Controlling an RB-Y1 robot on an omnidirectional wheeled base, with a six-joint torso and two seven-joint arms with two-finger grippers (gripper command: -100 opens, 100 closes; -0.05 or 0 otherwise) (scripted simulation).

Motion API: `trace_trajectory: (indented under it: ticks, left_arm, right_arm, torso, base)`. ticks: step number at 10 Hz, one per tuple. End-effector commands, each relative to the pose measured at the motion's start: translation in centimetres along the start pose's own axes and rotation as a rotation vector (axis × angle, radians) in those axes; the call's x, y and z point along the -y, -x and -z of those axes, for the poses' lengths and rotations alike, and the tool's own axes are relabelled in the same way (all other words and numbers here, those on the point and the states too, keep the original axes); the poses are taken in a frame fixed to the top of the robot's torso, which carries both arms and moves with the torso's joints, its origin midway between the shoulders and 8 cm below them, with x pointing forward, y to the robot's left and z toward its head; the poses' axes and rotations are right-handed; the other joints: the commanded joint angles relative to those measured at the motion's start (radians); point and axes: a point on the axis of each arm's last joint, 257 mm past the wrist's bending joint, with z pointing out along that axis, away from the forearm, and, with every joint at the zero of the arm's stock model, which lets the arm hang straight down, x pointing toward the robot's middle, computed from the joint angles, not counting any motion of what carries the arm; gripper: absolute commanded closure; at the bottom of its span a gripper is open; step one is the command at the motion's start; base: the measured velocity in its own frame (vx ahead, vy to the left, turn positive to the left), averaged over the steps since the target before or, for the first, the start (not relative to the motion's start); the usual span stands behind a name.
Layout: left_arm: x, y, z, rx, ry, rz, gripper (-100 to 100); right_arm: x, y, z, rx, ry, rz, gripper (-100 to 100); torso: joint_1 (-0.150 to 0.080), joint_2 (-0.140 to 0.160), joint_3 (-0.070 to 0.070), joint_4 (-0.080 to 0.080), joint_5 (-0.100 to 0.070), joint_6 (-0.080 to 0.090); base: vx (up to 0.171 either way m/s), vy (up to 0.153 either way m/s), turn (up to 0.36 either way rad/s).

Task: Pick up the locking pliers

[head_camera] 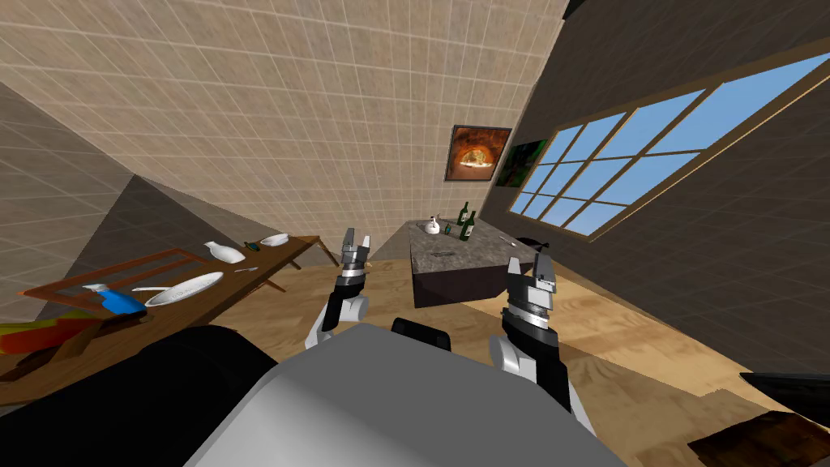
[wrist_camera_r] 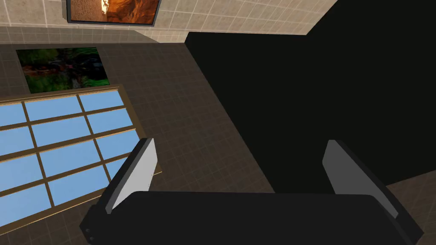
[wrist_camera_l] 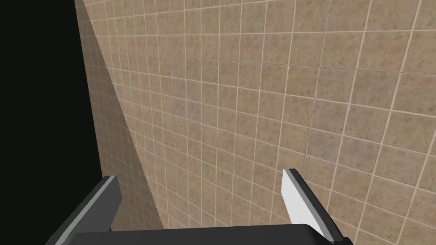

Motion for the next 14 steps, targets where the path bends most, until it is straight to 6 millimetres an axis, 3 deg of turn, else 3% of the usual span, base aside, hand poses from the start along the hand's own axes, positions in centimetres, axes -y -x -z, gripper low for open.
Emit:
trace_trajectory:
  ticks: [1,7,11,12,14]
  left_arm:
    - [0.0,0.0,0.0,0.000,0.000,0.000,0]
    - [0.0,0.0,0.0,0.000,0.000,0.000,0]
    - [0.0,0.0,0.0,0.000,0.000,0.000,0]
    - [0.0,0.0,0.0,0.000,0.000,0.000,0]
    - [0.0,0.0,0.0,0.000,0.000,0.000,0]
  right_arm:
    - [0.5,-0.3,0.3,-0.037,-0.010,0.035,-100]
    - [5.7,-0.4,3.4,-0.247,-0.125,0.331,-100]
    - [10.8,1.9,7.7,-0.427,-0.246,0.624,-100]
    - [10.8,1.8,7.8,-0.430,-0.245,0.628,-100]
    - [13.3,3.8,10.5,-0.533,-0.310,0.785,-100]
  torso:
    - [0.000,0.000,0.000,0.000,0.000,0.000]
    - [0.004,0.003,0.002,0.001,0.001,0.000]
    - [0.005,0.003,0.002,0.001,0.001,0.000]
    - [0.005,0.003,0.002,0.001,0.001,0.000]
    - [0.003,0.002,0.001,0.000,0.001,0.000]
  base:
    - [-0.010,0.014,0.032]
    - [-0.035,0.051,0.078]
    - [-0.042,0.085,0.161]
    - [-0.017,0.053,0.076]
    - [-0.012,0.068,0.214]
